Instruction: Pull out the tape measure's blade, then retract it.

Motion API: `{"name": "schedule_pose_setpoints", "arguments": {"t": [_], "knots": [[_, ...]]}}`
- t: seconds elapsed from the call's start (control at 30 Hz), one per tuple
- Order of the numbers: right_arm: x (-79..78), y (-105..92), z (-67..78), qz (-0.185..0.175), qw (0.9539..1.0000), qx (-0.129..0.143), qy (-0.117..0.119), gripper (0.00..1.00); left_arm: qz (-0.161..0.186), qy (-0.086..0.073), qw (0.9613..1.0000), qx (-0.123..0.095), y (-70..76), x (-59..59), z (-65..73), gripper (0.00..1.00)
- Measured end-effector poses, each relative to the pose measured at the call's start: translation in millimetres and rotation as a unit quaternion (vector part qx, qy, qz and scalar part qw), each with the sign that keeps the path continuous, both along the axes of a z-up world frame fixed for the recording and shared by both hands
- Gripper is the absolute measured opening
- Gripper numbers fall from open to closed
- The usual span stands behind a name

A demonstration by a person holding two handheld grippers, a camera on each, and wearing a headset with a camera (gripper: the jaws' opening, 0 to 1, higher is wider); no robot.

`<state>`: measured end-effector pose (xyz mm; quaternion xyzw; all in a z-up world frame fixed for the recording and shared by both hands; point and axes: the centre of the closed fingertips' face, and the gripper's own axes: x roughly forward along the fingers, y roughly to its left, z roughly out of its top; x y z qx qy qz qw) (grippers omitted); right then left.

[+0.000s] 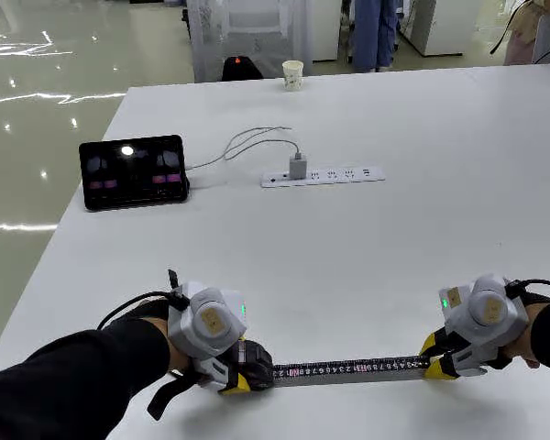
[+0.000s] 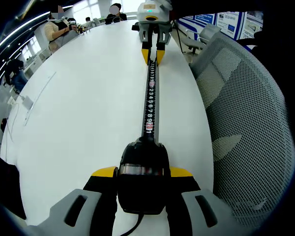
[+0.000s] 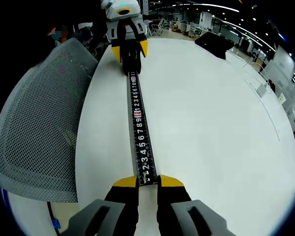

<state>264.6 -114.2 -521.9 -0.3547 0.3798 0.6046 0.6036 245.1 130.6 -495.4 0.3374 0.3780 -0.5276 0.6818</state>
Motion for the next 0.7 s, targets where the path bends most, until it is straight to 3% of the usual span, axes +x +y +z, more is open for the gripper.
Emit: {"name": "schedule_pose_setpoints", "arguments": {"t": [0.7], "knots": [[3.4, -3.4, 1.6, -0.009, 0.9999, -0.009, 0.007, 0.11, 0.002, -0.002, 1.0, 0.001, -0.9, 2.1, -1.1, 0.32]]}}
